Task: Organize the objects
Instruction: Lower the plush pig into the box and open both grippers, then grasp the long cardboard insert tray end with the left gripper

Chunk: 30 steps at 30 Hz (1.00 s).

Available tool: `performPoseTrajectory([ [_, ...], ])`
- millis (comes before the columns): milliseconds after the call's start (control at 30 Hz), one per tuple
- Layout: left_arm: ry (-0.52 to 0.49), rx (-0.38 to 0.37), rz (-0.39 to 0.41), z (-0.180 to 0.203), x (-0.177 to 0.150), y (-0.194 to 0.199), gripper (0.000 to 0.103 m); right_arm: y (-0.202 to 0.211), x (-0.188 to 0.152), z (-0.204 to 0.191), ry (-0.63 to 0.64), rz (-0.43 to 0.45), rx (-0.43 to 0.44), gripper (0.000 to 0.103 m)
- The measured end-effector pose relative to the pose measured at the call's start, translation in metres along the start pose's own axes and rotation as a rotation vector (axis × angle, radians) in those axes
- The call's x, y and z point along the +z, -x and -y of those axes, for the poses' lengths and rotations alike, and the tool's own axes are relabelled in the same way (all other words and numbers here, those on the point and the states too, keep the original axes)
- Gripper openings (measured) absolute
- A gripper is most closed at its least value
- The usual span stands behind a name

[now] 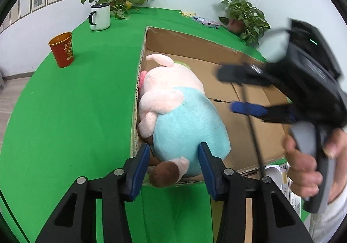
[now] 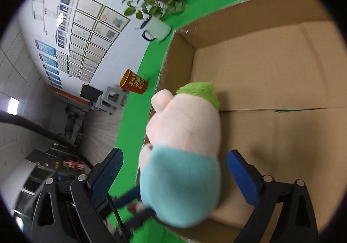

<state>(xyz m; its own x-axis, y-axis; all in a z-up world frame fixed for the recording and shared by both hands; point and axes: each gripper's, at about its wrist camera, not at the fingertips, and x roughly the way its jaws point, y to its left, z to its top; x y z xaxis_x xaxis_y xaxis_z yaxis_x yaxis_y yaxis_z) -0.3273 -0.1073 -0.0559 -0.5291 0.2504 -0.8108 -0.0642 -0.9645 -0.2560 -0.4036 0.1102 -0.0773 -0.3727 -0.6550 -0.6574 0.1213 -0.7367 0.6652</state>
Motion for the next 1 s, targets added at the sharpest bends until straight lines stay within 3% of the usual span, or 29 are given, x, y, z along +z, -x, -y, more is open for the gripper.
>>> performPoseTrajectory([
  [167,-0.005,0.046,0.012,0.027,-0.013,0.036,0.043,0.037,-0.032,-0.013,0.067,0.071,-0.088,0.097],
  [333,-0.031,0.057,0.122,0.053,-0.037,0.092,0.048,0.089,-0.076,-0.043,0.185,0.234,-0.306,0.103],
  [400,-0.035,0.062,0.169,0.063,-0.046,0.112,0.065,0.102,-0.094,-0.05,0.208,0.274,-0.359,0.103],
  [633,-0.113,0.105,0.335,0.131,-0.102,0.187,0.09,0.14,-0.158,-0.07,0.299,0.396,-0.536,0.103],
  [833,-0.122,0.105,0.4,0.182,-0.141,0.222,0.093,0.171,-0.192,-0.062,0.326,0.446,-0.562,0.103],
  [1000,-0.089,0.121,0.407,0.213,-0.164,0.231,0.097,0.183,-0.203,-0.051,0.354,0.441,-0.558,0.103],
])
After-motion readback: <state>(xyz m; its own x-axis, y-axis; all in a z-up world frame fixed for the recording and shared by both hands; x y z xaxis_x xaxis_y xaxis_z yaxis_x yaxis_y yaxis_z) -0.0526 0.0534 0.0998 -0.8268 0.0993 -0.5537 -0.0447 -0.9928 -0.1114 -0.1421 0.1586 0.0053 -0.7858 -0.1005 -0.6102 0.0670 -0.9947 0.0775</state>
